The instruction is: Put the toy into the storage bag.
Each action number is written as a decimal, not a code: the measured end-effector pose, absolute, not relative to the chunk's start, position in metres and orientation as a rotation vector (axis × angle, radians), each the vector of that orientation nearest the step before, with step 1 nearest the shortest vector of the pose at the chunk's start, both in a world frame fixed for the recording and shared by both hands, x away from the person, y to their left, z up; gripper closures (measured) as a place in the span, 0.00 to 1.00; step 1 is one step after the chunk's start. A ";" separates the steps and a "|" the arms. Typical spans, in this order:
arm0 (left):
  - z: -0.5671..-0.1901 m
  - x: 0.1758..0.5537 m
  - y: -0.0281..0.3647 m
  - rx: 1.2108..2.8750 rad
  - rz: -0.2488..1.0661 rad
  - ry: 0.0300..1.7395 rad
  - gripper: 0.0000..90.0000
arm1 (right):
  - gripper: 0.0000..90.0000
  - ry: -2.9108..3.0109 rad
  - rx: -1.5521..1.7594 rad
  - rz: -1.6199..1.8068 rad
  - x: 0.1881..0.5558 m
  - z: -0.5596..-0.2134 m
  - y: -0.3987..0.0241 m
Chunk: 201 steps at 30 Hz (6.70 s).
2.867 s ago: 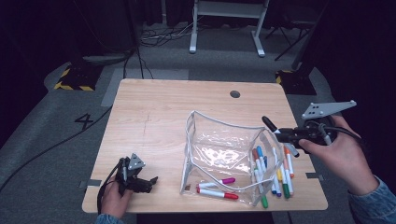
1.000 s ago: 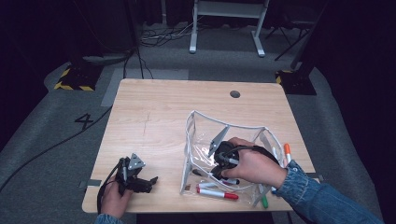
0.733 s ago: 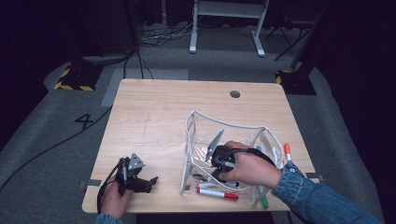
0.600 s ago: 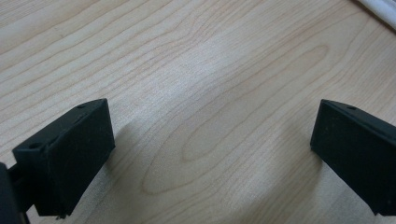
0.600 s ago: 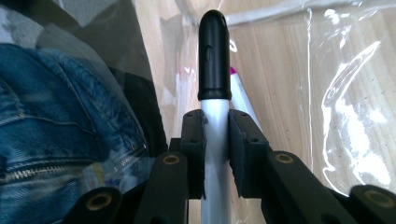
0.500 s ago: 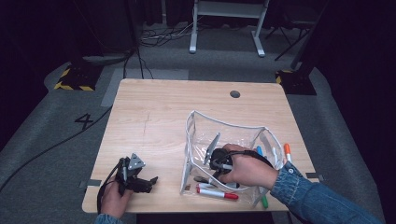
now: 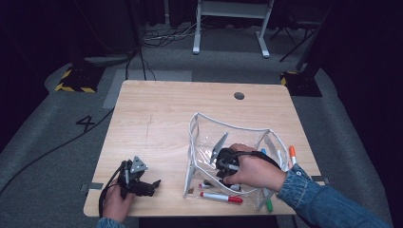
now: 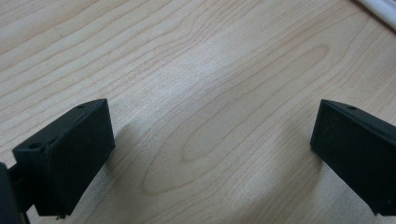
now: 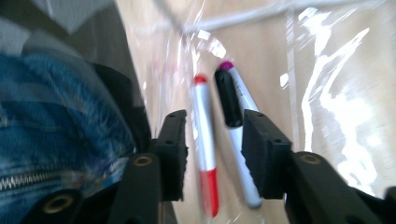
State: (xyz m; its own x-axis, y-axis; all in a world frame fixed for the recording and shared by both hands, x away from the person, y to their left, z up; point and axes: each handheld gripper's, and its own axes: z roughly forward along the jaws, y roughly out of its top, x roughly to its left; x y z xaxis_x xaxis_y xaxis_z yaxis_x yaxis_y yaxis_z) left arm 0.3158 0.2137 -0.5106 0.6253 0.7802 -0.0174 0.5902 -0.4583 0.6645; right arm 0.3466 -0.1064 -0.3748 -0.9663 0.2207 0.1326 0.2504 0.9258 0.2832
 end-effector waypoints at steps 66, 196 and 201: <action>-0.511 0.316 0.214 2.206 0.385 1.070 0.00 | 0.57 -2.786 -1.732 -0.876 0.396 -0.411 -0.398; -0.511 0.316 0.214 2.206 0.385 1.069 0.00 | 0.86 -2.960 -0.330 -0.610 0.332 -0.341 -0.116; -0.511 0.316 0.214 2.206 0.385 1.069 0.00 | 0.86 -2.963 -0.319 -0.545 0.333 -0.352 -0.112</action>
State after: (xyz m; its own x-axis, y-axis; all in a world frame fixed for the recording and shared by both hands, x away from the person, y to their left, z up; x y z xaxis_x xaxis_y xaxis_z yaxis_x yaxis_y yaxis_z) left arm 0.3157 0.2136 -0.5107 0.6245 0.7808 -0.0176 0.5907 -0.4575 0.6647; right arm 0.3327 -0.1123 -0.3522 -0.9716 0.1854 0.1472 0.2256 0.9133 0.3390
